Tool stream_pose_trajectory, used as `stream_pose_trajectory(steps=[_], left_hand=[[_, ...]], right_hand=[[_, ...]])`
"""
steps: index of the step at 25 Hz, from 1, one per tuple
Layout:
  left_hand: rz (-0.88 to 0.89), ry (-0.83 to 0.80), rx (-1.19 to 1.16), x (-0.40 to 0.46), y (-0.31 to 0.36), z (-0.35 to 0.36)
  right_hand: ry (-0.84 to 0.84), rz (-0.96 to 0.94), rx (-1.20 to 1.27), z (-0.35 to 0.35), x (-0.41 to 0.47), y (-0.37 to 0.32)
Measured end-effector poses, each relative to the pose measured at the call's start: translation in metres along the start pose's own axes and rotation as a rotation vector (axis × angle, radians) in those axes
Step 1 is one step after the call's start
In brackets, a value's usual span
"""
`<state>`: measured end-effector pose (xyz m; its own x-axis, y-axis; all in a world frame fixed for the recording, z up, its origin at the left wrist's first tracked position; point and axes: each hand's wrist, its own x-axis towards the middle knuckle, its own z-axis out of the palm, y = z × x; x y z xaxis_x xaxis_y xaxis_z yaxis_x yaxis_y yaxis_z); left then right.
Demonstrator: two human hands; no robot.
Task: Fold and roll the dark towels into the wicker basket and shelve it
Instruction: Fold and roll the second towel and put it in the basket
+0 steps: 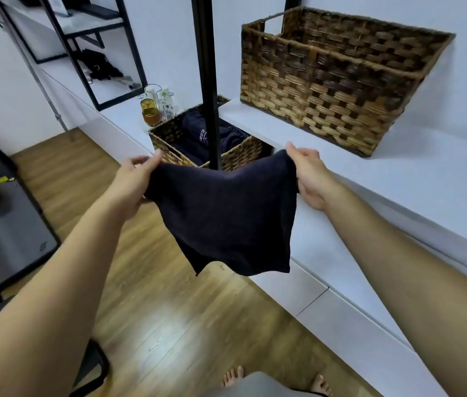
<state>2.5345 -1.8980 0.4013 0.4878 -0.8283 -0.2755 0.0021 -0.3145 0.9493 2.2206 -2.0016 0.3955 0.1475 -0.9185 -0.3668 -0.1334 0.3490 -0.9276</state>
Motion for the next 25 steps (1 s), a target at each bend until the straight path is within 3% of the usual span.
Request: stream_pose_trajectory(steps=[3, 4, 7, 9, 12, 14, 18, 22, 25], left_hand=[[-0.138, -0.025, 0.229, -0.018, -0.055, 0.025], [-0.155, 0.029, 0.264, -0.018, -0.062, 0.027], [-0.083, 0.099, 0.213, -0.007, -0.037, 0.022], [-0.084, 0.009, 0.184, -0.004, -0.017, 0.022], [-0.119, -0.172, 0.443, -0.01, -0.021, 0.033], [-0.064, -0.212, 0.662, -0.01, -0.029, 0.035], [0.198, -0.246, 0.921, -0.005, -0.032, 0.043], [0.346, -0.163, 0.885, -0.003, -0.035, 0.058], [0.318, -0.124, 0.831, -0.002, -0.037, 0.066]], right_hand=[[-0.181, 0.249, -0.157, 0.001, -0.023, 0.063], [-0.148, 0.274, -0.147, -0.002, -0.024, 0.075], [0.048, 0.145, 0.073, -0.018, -0.014, 0.062], [-0.002, 0.069, 0.172, -0.027, -0.018, 0.041], [-0.097, 0.071, -0.219, -0.036, -0.031, 0.044], [-0.02, 0.006, -0.505, -0.041, -0.037, 0.052], [0.15, -0.219, -0.805, -0.049, -0.041, 0.059], [0.183, -0.175, -1.119, -0.056, -0.041, 0.069], [0.192, -0.097, -1.083, -0.061, -0.04, 0.074]])
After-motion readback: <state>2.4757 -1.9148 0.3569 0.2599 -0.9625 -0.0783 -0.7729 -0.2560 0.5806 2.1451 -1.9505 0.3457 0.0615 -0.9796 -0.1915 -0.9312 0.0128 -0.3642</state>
